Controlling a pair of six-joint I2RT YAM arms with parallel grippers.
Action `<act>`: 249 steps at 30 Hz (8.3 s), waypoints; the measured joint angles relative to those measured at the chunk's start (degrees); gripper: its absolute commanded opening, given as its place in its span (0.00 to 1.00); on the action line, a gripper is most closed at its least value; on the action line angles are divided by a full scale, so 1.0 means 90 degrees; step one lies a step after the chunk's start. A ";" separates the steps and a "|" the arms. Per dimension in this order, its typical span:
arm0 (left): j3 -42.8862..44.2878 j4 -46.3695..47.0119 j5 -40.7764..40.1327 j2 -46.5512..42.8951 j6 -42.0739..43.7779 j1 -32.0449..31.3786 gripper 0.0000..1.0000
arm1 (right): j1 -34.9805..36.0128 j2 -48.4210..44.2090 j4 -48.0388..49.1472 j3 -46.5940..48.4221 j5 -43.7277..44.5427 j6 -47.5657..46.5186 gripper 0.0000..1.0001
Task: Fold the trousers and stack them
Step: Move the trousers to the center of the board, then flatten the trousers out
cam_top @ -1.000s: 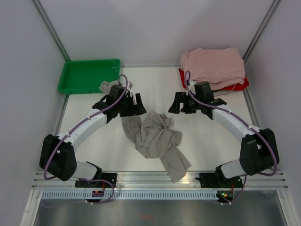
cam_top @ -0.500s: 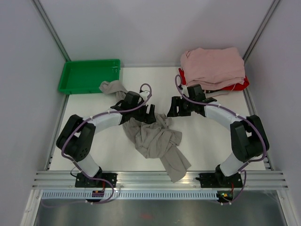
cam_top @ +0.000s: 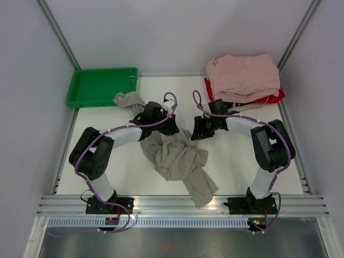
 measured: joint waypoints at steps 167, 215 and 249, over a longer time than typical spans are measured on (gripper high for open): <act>0.3589 -0.2436 -0.3436 0.1817 -0.1207 -0.0639 0.02 | -0.0449 -0.2181 -0.1632 -0.0748 0.2183 0.0313 0.60; 0.8757 -0.3626 -0.4527 -0.0053 0.1134 0.0056 0.02 | -0.1088 -0.0367 -0.2620 0.8123 0.2370 0.0163 0.00; 0.8745 -0.4925 -0.2480 0.2234 0.0233 -0.1600 0.02 | -0.0100 -0.5231 -0.4311 0.0146 0.3194 0.2450 0.00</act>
